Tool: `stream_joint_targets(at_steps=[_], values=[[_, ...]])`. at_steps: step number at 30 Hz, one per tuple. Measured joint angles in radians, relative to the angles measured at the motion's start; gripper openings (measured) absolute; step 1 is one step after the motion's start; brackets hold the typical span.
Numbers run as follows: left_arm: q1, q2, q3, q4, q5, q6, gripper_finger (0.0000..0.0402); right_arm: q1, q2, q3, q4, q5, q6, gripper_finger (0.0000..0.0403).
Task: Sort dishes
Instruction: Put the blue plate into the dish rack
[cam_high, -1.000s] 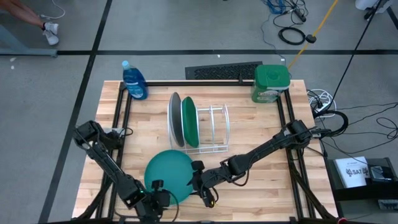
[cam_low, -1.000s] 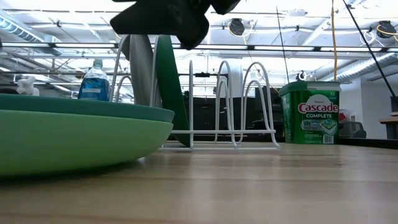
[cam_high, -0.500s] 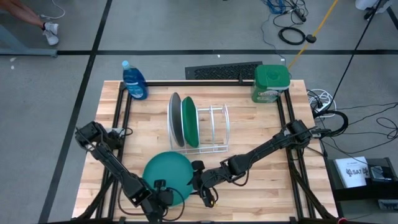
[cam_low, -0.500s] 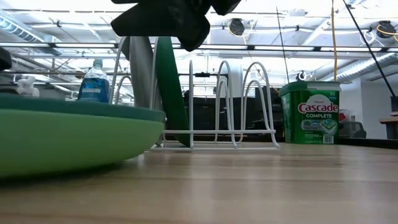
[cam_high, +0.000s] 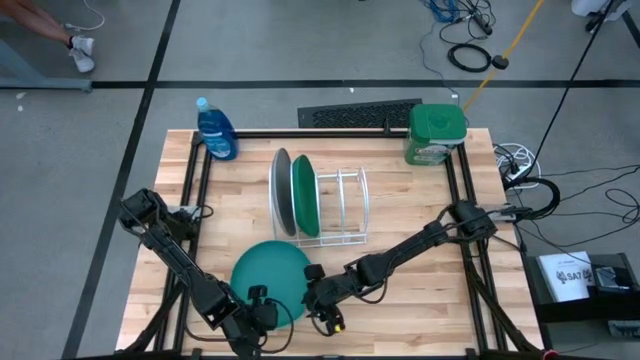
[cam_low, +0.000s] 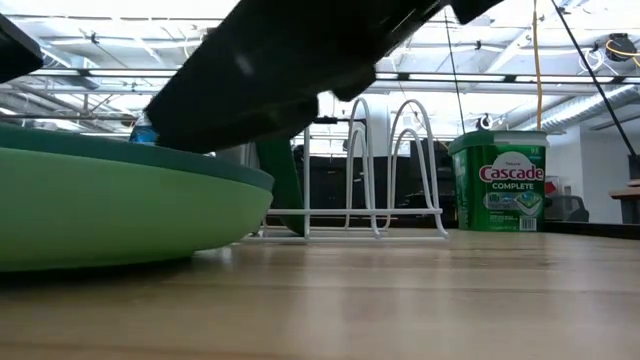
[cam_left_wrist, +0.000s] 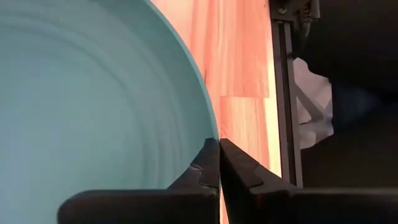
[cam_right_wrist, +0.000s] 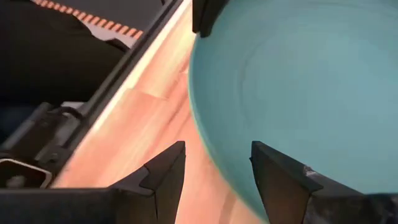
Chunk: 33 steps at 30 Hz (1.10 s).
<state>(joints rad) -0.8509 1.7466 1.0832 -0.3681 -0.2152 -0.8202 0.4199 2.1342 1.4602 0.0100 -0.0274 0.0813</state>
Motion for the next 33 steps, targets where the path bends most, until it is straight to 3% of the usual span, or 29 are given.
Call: stream_joint_targets(at_steps=[5,15,33], values=[[0.0,0.0,0.0,0.019,-0.007,0.02,0.0001,0.0,0.055,0.093,-0.026,0.003,-0.052,0.0174],[0.0,-0.025,0.0,0.059,-0.048,0.049,0.0,0.0,0.165,0.287,-0.275,-0.05,-0.078,0.0127],[0.0,-0.029,0.0,0.069,-0.075,0.07,0.0012,0.007,0.168,0.336,-0.283,-0.053,-0.066,0.0052]])
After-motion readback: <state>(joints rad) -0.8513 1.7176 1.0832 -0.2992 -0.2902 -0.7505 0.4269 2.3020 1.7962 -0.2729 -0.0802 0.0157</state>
